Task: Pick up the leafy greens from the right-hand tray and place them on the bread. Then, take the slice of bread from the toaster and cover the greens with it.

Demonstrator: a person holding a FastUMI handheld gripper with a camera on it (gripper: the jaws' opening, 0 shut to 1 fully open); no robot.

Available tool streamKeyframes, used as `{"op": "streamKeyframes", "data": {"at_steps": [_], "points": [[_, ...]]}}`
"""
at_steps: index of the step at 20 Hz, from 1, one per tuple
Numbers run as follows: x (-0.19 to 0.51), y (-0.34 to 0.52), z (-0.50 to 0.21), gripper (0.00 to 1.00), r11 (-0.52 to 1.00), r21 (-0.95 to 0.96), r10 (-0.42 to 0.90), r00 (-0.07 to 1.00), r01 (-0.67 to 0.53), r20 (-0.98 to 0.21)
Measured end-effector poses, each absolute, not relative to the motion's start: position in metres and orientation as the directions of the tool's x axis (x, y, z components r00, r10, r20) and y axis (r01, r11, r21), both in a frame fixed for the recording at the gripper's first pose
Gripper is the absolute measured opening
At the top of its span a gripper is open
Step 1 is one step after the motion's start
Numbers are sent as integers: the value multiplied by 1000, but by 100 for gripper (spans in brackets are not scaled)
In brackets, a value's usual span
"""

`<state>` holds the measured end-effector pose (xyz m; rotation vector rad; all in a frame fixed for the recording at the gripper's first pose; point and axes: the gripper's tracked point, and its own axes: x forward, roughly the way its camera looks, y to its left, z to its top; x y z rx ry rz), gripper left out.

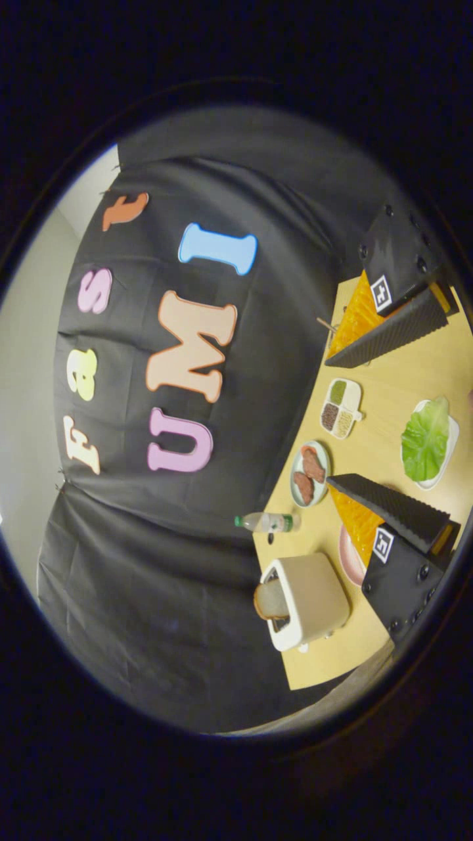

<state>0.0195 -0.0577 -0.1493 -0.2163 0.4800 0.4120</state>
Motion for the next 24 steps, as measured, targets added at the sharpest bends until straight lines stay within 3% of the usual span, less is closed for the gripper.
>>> {"op": "streamKeyframes", "data": {"at_steps": [10,24], "points": [[-7,-69,-270,100,752,-35,416,515,-659,-749],[-41,-85,-393,100,570,57,370,194,-820,-909]]}}
